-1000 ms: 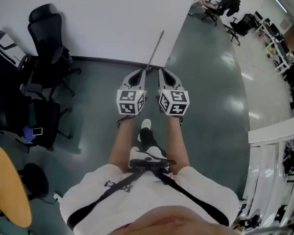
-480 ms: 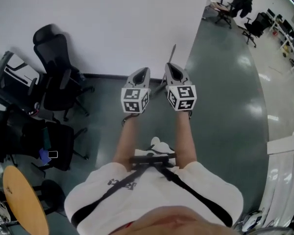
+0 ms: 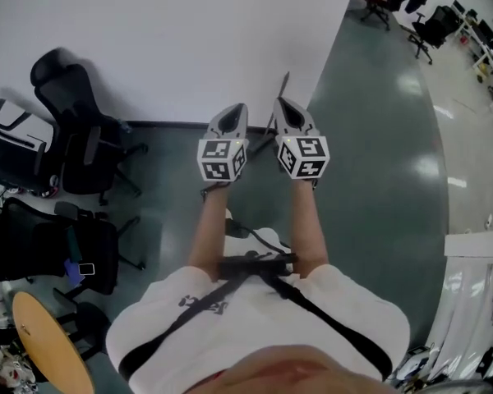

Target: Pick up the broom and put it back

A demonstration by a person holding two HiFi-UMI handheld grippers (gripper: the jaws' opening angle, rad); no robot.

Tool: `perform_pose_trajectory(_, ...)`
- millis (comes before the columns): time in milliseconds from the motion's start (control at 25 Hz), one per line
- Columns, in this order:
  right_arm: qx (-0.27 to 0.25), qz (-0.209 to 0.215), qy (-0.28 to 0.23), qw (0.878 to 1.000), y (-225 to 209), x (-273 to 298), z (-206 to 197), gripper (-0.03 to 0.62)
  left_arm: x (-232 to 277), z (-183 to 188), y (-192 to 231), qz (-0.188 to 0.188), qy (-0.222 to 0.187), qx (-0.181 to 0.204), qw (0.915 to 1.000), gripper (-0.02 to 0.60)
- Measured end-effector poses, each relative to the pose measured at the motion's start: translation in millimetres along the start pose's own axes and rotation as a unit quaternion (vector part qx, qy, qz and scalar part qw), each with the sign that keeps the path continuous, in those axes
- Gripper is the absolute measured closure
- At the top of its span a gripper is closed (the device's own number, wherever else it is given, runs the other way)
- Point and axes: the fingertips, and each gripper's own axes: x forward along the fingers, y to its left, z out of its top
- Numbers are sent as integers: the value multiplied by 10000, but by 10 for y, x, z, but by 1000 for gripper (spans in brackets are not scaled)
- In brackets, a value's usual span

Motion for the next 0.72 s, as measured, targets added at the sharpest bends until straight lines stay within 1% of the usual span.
perform_pose_trajectory(120,1,-100,49,9999,-232,259,-100,597,403,-71,91,-174,49,-89,9998,569)
perform_pose_trajectory(240,-36,-305,80,9995,-549,558,-159,597,860,-108,162,-397,103,-57,9991,569)
perform_pose_trajectory(400,-109,-585,42,9982,-1001,1040,-80,597,1520,30,349,-650,35,-35,9979,570)
perform_pose_trajectory(560,-156,-726,98,9972,-1354,1588,0,597,2203,201,631,-817,4,-102,9966,569)
perform_pose_trajectory(720,-136,-909,182,9956,-1654,2076,-58,597,2759,228,834,-1166,58,-68,9931,569)
